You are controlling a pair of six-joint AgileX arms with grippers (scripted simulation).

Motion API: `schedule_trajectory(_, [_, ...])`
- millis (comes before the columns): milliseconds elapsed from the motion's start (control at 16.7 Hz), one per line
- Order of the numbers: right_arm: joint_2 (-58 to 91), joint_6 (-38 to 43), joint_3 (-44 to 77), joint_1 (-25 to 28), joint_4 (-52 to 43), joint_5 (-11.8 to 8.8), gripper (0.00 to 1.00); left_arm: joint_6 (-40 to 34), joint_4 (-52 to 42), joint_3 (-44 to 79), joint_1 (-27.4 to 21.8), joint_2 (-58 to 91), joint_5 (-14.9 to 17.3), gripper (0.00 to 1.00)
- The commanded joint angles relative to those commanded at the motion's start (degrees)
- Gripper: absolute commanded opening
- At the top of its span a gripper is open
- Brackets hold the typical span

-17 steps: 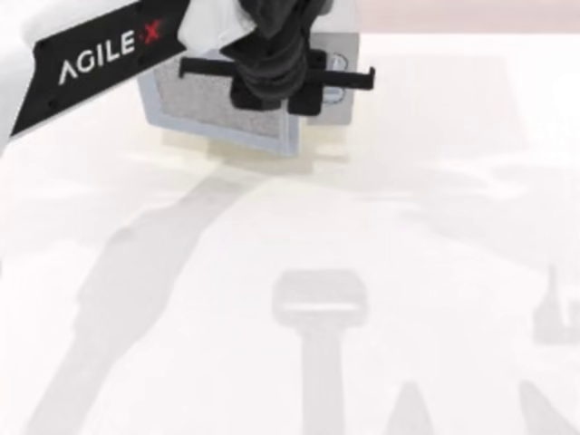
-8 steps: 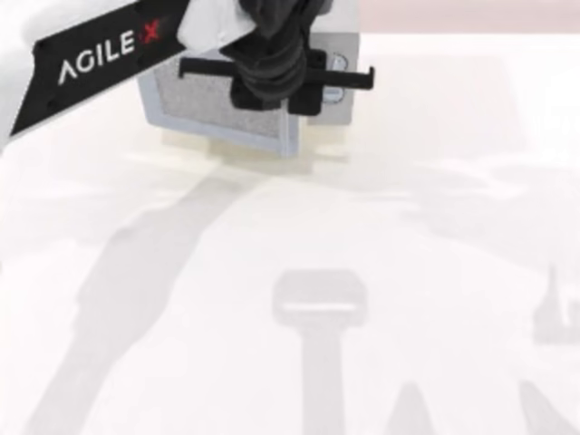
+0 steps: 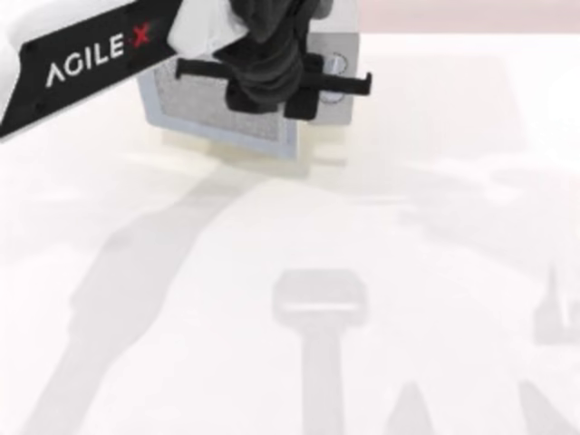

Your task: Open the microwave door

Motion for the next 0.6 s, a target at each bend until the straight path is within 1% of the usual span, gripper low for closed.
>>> schedule_trajectory(300, [0.0, 0.0, 0.0, 0.0, 0.0, 0.0, 1.0, 4.17, 2.34, -5.42, 0.88, -3.48, 1.97, 0.0])
schedule_trajectory(600, [0.0, 0.0, 0.0, 0.0, 0.0, 0.0, 1.0, 4.28, 2.49, -5.5, 0.9, -3.67, 2.03, 0.0])
